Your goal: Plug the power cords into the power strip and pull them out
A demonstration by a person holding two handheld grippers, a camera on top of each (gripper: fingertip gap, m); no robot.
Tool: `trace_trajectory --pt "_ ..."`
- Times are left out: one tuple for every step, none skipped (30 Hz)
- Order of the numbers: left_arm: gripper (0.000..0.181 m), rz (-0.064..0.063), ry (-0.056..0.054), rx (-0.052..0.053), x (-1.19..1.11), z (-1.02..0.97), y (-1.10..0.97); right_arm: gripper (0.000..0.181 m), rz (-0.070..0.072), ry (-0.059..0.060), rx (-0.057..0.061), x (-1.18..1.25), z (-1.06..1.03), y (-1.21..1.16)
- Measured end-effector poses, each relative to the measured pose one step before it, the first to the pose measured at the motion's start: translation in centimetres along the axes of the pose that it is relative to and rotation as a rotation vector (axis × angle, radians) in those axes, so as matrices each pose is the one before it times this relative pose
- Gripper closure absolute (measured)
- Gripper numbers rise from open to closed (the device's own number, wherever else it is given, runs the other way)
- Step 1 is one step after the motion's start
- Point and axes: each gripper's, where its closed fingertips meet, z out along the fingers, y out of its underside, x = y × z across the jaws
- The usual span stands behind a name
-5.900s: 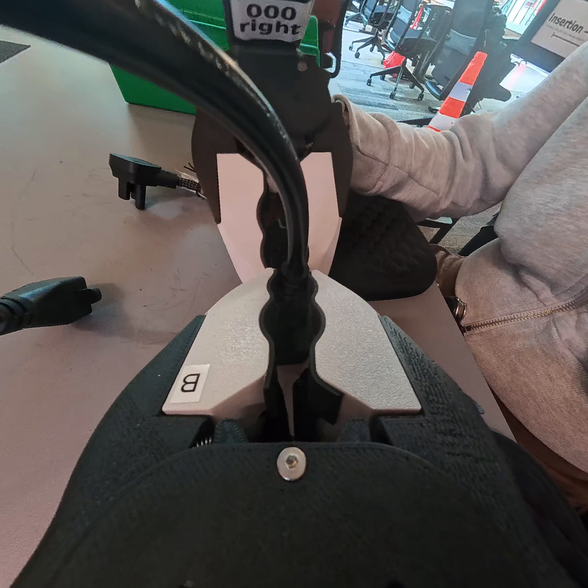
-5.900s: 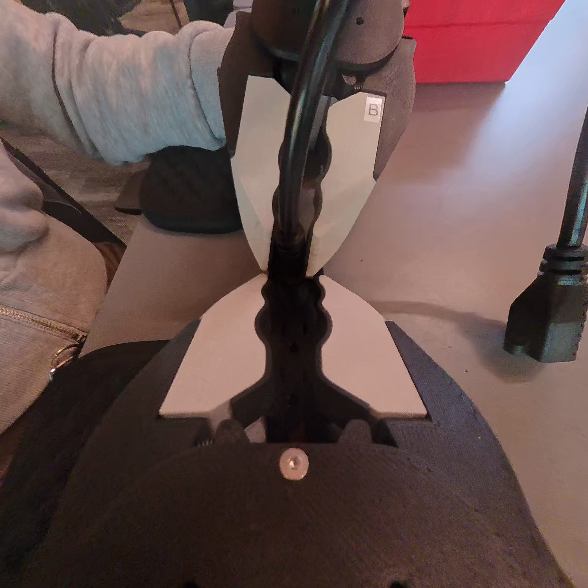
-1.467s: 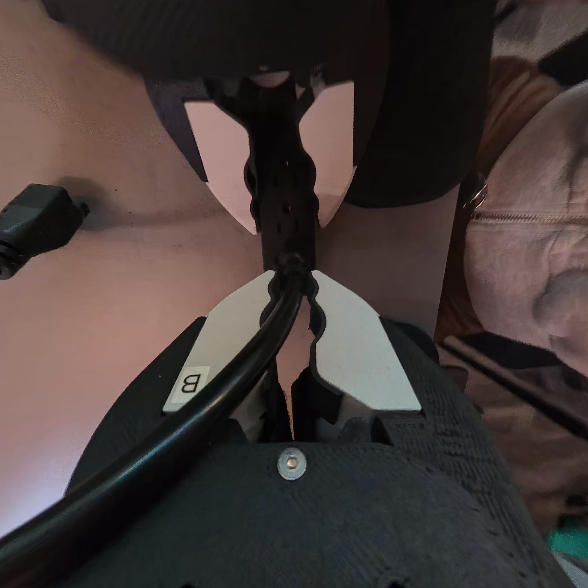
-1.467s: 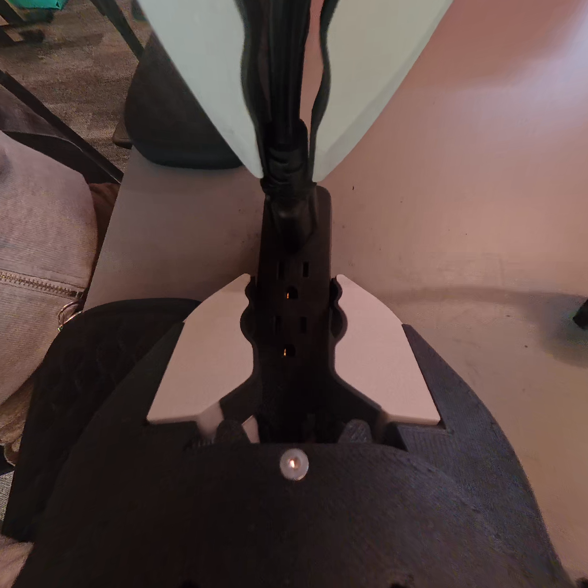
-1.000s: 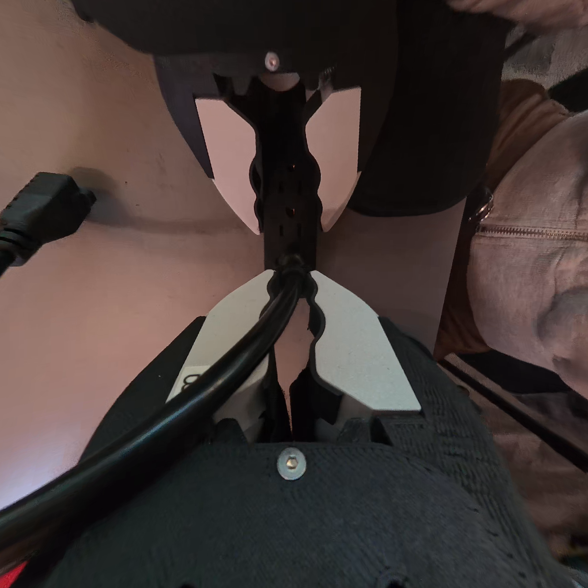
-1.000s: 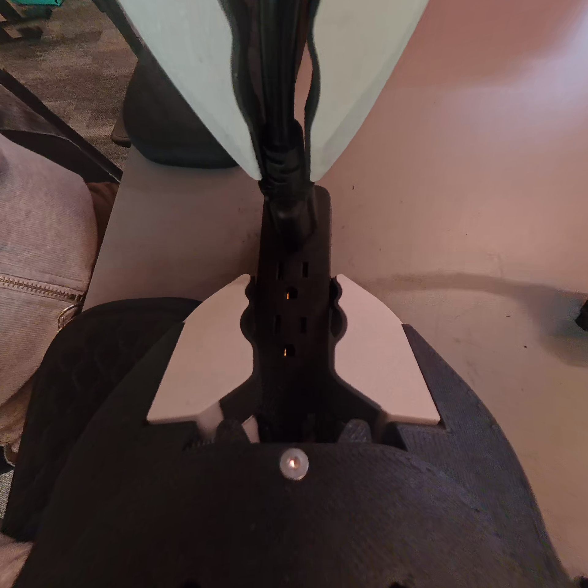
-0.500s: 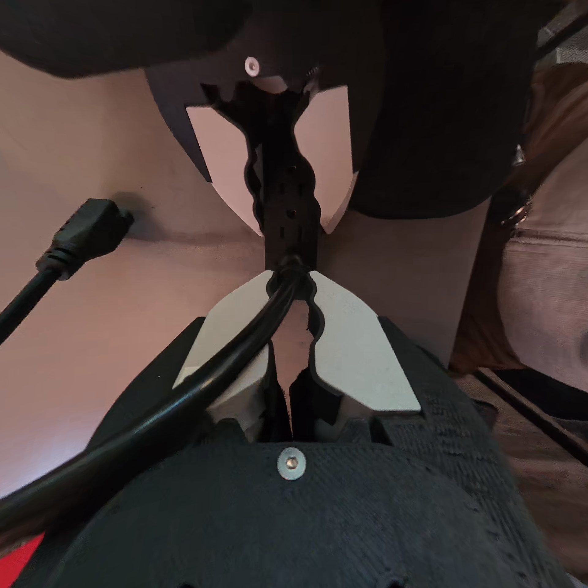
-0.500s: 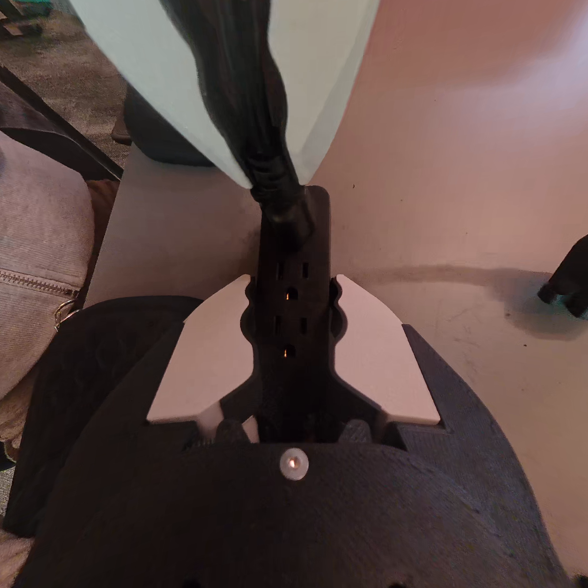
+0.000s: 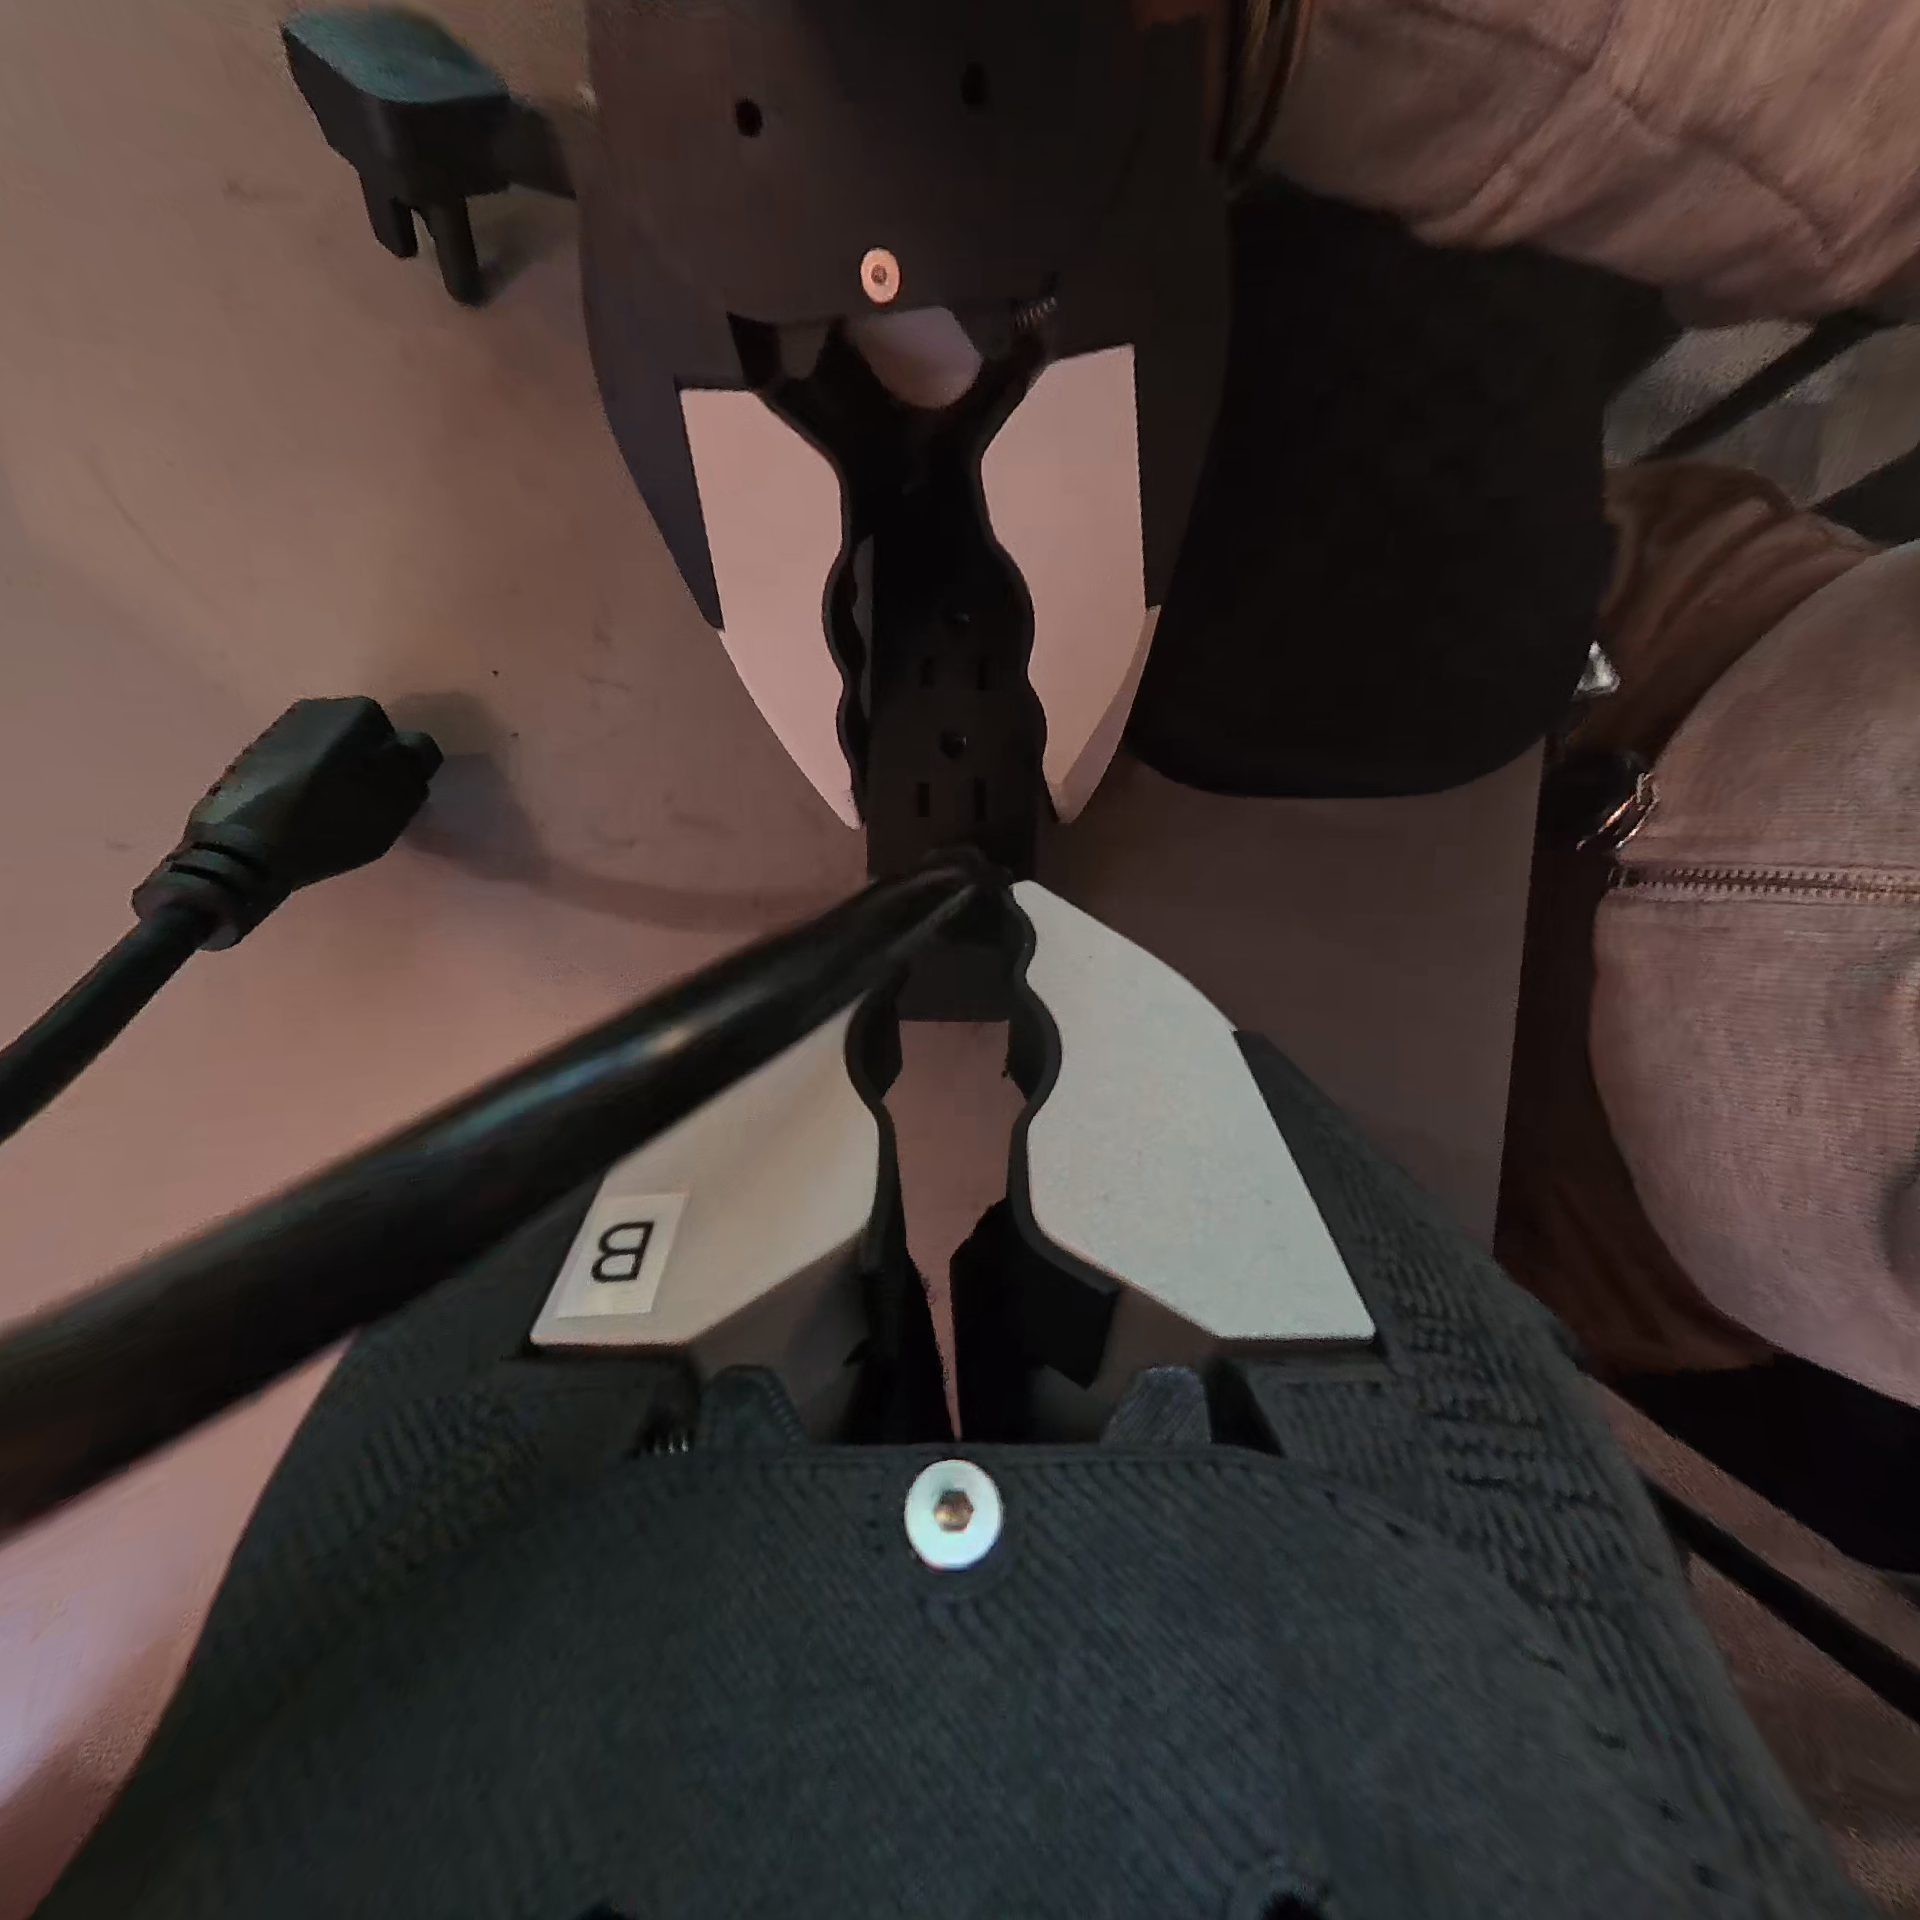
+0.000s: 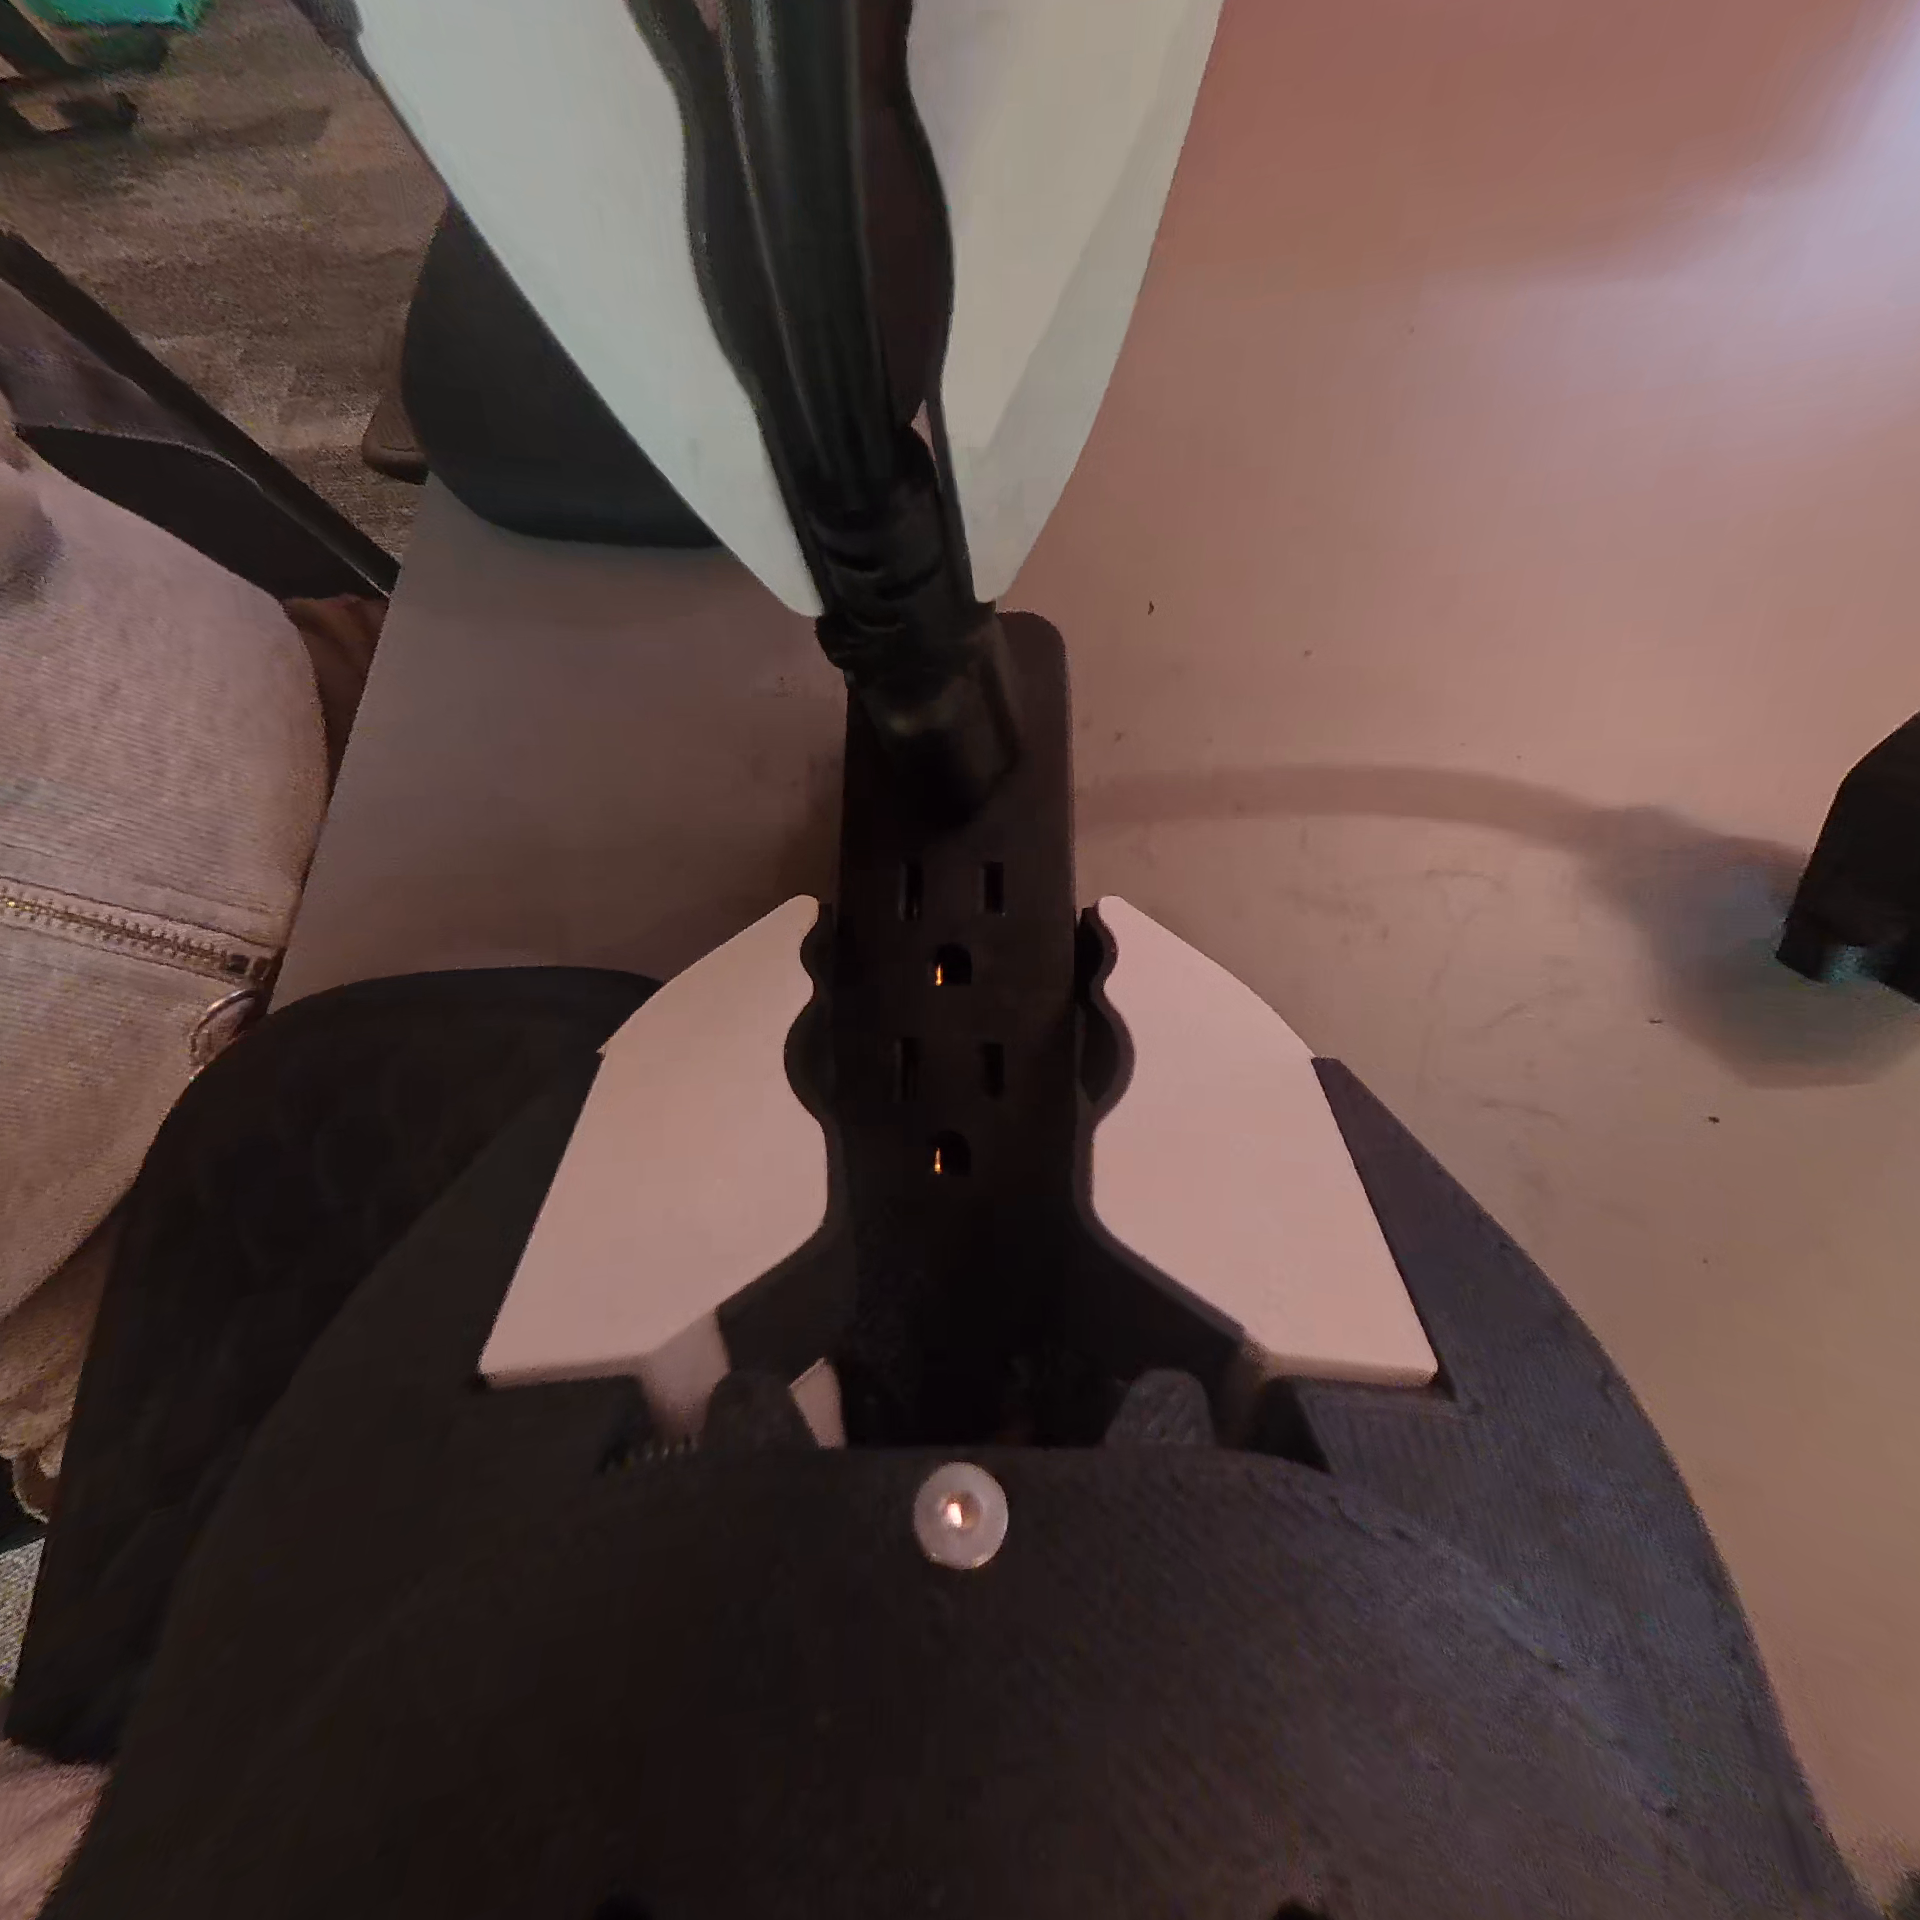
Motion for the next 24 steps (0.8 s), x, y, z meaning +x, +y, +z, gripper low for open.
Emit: trace_trajectory --pt "0.165 0.012 -0.0036 0.0497 0.054 0.055 -0.143 0.136 -0.0003 -0.0031 -0.0015 -0.061 -0.095 0.089" --pt "0.165 0.0118 -0.0049 0.0565 0.104 0.06 -0.15 0.135 -0.0015 -0.0068 0.0003 -0.088 -0.05 0.06" --pt "0.165 0.0216 -0.0055 0.0588 0.05 -0.01 -0.084 0.135 0.0 -0.0022 0.0035 -0.033 0.002 -0.009" --pt "0.16 0.0311 -0.0187 0.0524 -0.157 -0.095 -0.021 0.135 0.001 -0.0006 0.0009 -0.025 0.043 -0.057" --pt "0.131 0.0099 0.0076 0.0134 0.106 -0.056 0.457 0.135 -0.0018 0.0005 0.0001 -0.006 0.036 -0.028" --pt "0.117 -0.0317 0.0127 0.0034 0.013 0.059 0.517 0.135 0.0011 -0.0025 0.0015 -0.017 0.009 -0.023" --pt "0.11 -0.0379 0.0069 0.045 -0.144 0.107 -0.047 0.134 0.0051 -0.0083 0.0018 -0.072 -0.026 -0.033" --pt "0.108 -0.0193 0.012 0.0626 -0.04 0.221 -0.276 0.13 0.0071 -0.0178 0.0012 -0.212 -0.076 -0.055" --pt "0.109 -0.0067 0.013 0.0491 0.011 0.391 -0.114 0.127 0.0063 -0.0148 0.011 -0.246 -0.242 -0.254" --pt "0.112 -0.0009 0.0146 0.0072 0.081 0.518 0.419 0.127 -0.0015 0.0001 0.0418 -0.136 -0.501 -0.755" --pt "0.112 0.005 0.0106 -0.0372 0.05 0.545 0.934 0.127 -0.0086 0.0085 0.0776 -0.165 -0.695 -1.357" --pt "0.113 0.0114 0.0045 -0.0491 0.043 0.483 0.943 0.128 -0.0135 0.0128 0.089 -0.2 -0.715 -1.67" --pt "0.116 0.0197 -0.0001 -0.0375 0.058 0.334 0.602 0.133 -0.0208 0.0123 0.0763 -0.236 -0.54 -1.598" --pt "0.123 0.0182 -0.0191 -0.0088 -0.175 0.169 0.156 0.14 -0.0225 0.0145 0.0444 -0.168 -0.194 -1.173" --pt "0.129 0.0058 -0.0301 0.0065 -0.418 0.062 0.014 0.146 -0.0172 0.0201 -0.0034 0.021 0.138 -0.468" --pt "0.133 -0.0061 0.0088 0.0144 0.054 0.019 -0.013 0.152 -0.0119 0.0197 -0.0386 0.11 0.335 0.074" --pt "0.138 -0.0091 0.022 0.0102 0.2 0.003 0.037 0.154 -0.0092 0.0016 -0.0412 -0.076 0.453 0.191" --pt "0.138 -0.0029 0.0044 0.0081 -0.009 -0.026 -0.002 0.153 -0.0014 -0.0087 -0.0319 -0.166 0.498 0.082" --pt "0.138 -0.0016 0.0029 0.0016 0.001 -0.014 0.023 0.153 0.0067 0.0027 -0.0372 0.102 0.416 0.105" --pt "0.138 0.0001 0.0001 -0.0005 0.001 0.003 0.014 0.157 0.0058 0.0102 -0.043 0.257 0.311 0.163" --pt "0.138 0.0019 -0.0005 0.0012 0.009 0.007 -0.001 0.165 -0.0007 0.0167 -0.0451 0.37 0.172 0.173" --pt "0.138 0.0011 -0.0009 0.0009 -0.007 -0.001 0.02 0.165 -0.0099 -0.006 -0.0425 0.003 0.051 0.099" --pt "0.138 -0.0008 0.0023 0.0012 0.014 -0.019 0.005 0.165 -0.0129 -0.0012 -0.0489 -0.017 -0.003 0.099" --pt "0.138 -0.0012 0.0019 0.0 0.011 0.003 0.01 0.165 -0.0144 0.0064 -0.056 0.014 0.006 0.108"
